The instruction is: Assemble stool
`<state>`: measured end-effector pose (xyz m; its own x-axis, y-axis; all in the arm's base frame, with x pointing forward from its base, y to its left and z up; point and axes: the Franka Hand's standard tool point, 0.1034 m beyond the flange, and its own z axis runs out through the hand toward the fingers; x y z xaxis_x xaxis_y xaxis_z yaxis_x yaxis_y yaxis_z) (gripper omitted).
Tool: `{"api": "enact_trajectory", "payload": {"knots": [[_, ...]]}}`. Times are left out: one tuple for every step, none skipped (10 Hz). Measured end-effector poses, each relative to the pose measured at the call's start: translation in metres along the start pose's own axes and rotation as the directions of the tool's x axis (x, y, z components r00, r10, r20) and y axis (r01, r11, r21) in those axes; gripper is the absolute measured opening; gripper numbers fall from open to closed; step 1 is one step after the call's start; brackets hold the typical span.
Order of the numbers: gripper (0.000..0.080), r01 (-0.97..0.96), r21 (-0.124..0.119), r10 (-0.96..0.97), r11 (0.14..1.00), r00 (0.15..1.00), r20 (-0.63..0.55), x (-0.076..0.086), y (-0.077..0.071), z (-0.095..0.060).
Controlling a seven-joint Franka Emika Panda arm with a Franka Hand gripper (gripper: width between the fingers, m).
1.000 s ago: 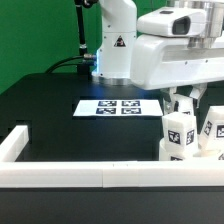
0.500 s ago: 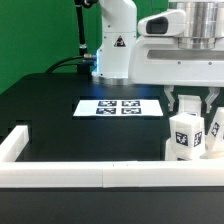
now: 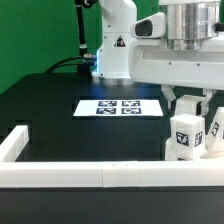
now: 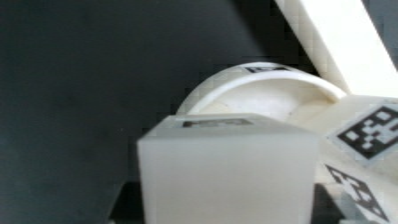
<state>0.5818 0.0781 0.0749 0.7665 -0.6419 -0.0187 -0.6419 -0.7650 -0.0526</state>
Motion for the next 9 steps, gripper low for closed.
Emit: {"api": "enact_trajectory", "payload": {"knots": [[0.0337,-0.077,0.005,0.077,0.997,0.997,0.001,0.0005,-0.0003,0.0003],[0.0337,-0.240,0.019,0.240,0.971,0.971,0.007,0.0018,-0.0005,0.0006],[0.0337,-0.368,0.029,0.367,0.930,0.930,0.018,0.0023,-0.0003,0.0009],[0.0337,-0.461,0.035,0.461,0.886,0.887,0.025,0.0020,-0.0004,0.0014],[0.0337,-0.580,0.050,0.580,0.813,0.814,0.032,0.0014,-0.0008,0.0019],[0.0337,-0.743,0.082,0.741,0.664,0.669,0.060,-0.0003,-0.0014,0.0027],[0.0337,-0.812,0.090,0.808,0.576,0.583,0.088,-0.0004,-0.0018,0.0029],[0.0337,-0.877,0.099,0.870,0.471,0.480,0.117,-0.0001,-0.0014,0.0035],[0.0337,-0.937,0.103,0.928,0.333,0.345,0.140,-0.0002,-0.0023,0.0039]]}}
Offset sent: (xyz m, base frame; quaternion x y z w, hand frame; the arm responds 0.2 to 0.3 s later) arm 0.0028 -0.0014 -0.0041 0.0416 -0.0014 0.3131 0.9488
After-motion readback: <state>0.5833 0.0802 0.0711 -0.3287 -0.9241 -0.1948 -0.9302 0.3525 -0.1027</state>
